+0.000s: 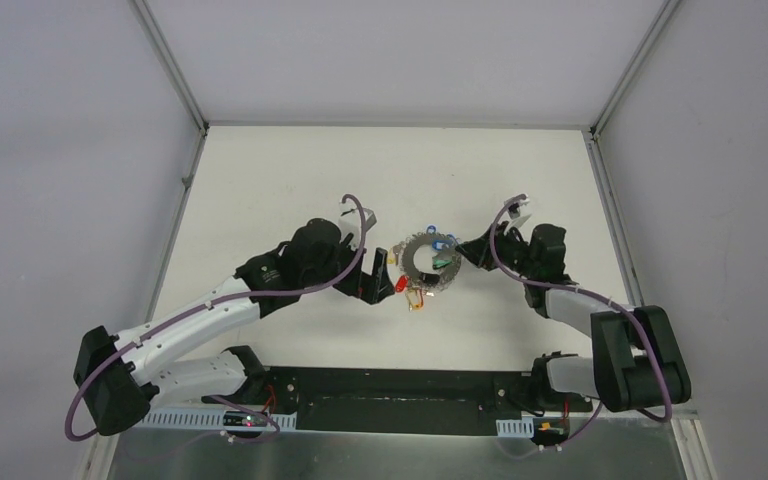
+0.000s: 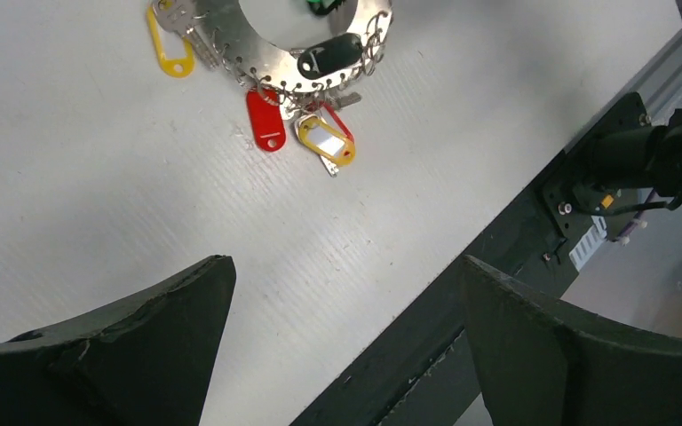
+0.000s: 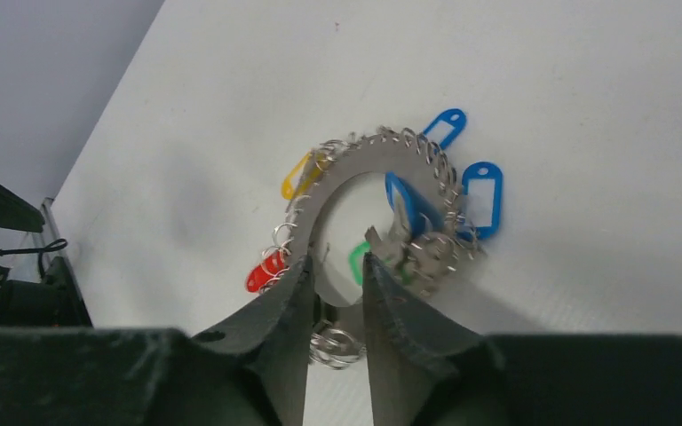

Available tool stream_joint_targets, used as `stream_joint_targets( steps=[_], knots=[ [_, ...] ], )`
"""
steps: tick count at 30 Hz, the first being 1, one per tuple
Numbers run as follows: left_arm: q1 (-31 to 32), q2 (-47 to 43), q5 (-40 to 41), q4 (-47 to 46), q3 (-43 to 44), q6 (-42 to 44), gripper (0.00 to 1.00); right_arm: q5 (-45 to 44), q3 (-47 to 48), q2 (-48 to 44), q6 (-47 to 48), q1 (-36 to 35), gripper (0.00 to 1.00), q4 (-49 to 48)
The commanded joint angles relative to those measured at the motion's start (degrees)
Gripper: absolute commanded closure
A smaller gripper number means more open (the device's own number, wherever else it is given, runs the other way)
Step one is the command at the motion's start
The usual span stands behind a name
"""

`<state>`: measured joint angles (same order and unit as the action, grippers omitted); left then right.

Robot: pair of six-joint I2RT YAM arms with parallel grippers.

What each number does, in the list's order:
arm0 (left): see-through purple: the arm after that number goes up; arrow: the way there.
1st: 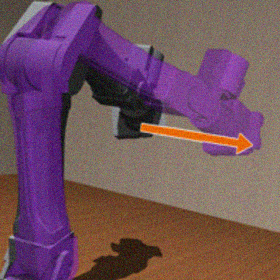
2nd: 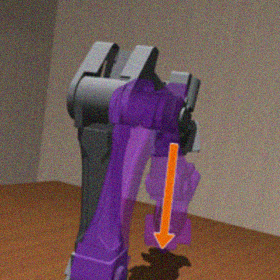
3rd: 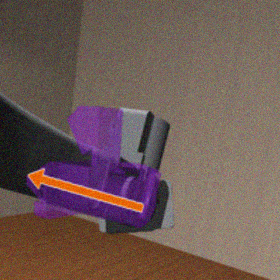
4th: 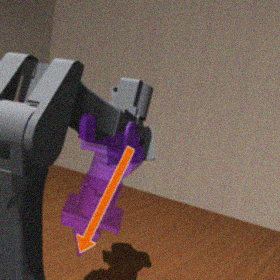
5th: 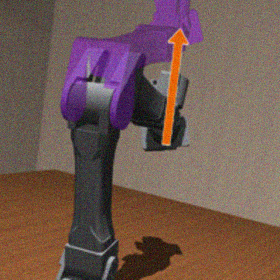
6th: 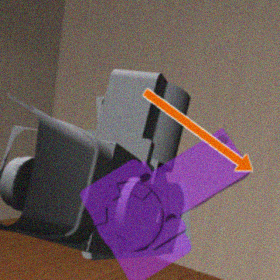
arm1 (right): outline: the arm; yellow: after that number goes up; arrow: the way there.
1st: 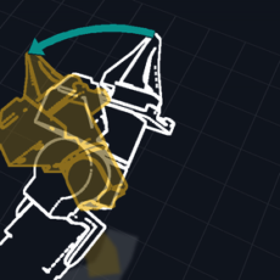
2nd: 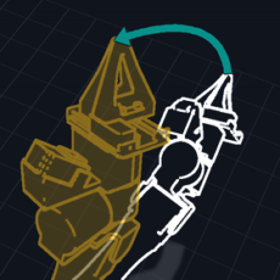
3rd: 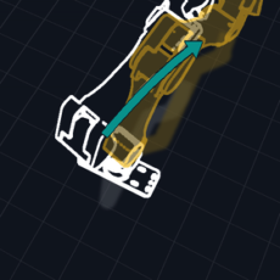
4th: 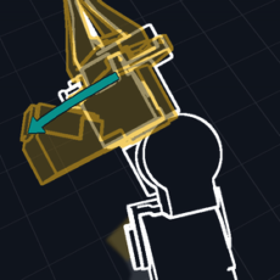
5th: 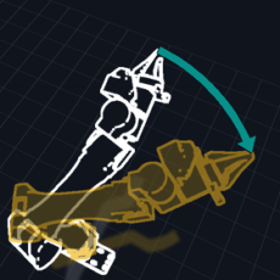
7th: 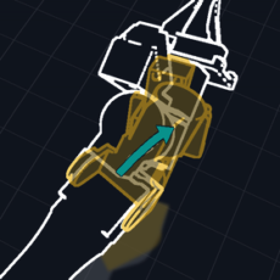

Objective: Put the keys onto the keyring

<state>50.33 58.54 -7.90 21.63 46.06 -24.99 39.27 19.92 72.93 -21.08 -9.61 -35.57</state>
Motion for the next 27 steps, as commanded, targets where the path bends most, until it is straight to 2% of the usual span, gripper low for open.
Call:
stream_joint_targets(
  steps=[1, 4, 7, 8, 9, 12, 15, 18, 24, 27],
  knots=[
    [-5.0, 0.9, -6.0, -6.4, -0.2, -3.0, 0.01, -3.5, 0.9, 0.9, -1.4, 2.0, 0.62, -0.5],
    [-10.6, 0.6, -9.9, -11.6, -3.0, -4.3, 0.01, -6.1, 0.7, -1.1, -0.9, 2.5, 0.43, 1.8],
    [-17.2, 0.0, -14.2, -15.0, -5.8, -5.6, 0.01, -6.1, 1.2, -4.3, -0.9, 2.7, 0.43, 6.1],
    [-19.8, -0.3, -15.9, -15.9, -6.7, -5.9, 0.01, -7.1, 1.4, -5.5, -0.2, 2.7, 0.39, 7.9],
    [-22.7, -0.7, -17.6, -17.0, -7.6, -6.2, 0.01, -11.6, 1.6, -6.7, 2.9, 2.8, 0.23, 9.4],
    [-31.3, -2.2, -21.3, -18.6, -10.5, -4.8, 0.01, -15.7, 1.7, -9.8, 3.2, 3.2, 0.13, 12.0],
    [-38.5, -3.9, -19.9, -15.5, -11.1, 0.3, 0.01, -16.8, 3.9, -12.6, 6.0, 3.2, 0.01, 17.5],
    [-43.5, -5.9, -16.5, -14.2, -12.1, 8.1, 0.01, -21.8, 5.8, -14.7, 9.4, 3.3, 0.0, 21.5],
    [-43.5, -9.3, -6.2, -16.4, -14.1, 18.4, 0.01, -31.3, 5.9, -15.4, 14.5, 3.4, 0.0, 25.0],
    [-43.5, -9.9, -1.7, -19.8, -16.9, 20.5, 0.01, -35.9, 4.1, -15.2, 16.8, 3.4, 0.0, 21.6]
  ],
)
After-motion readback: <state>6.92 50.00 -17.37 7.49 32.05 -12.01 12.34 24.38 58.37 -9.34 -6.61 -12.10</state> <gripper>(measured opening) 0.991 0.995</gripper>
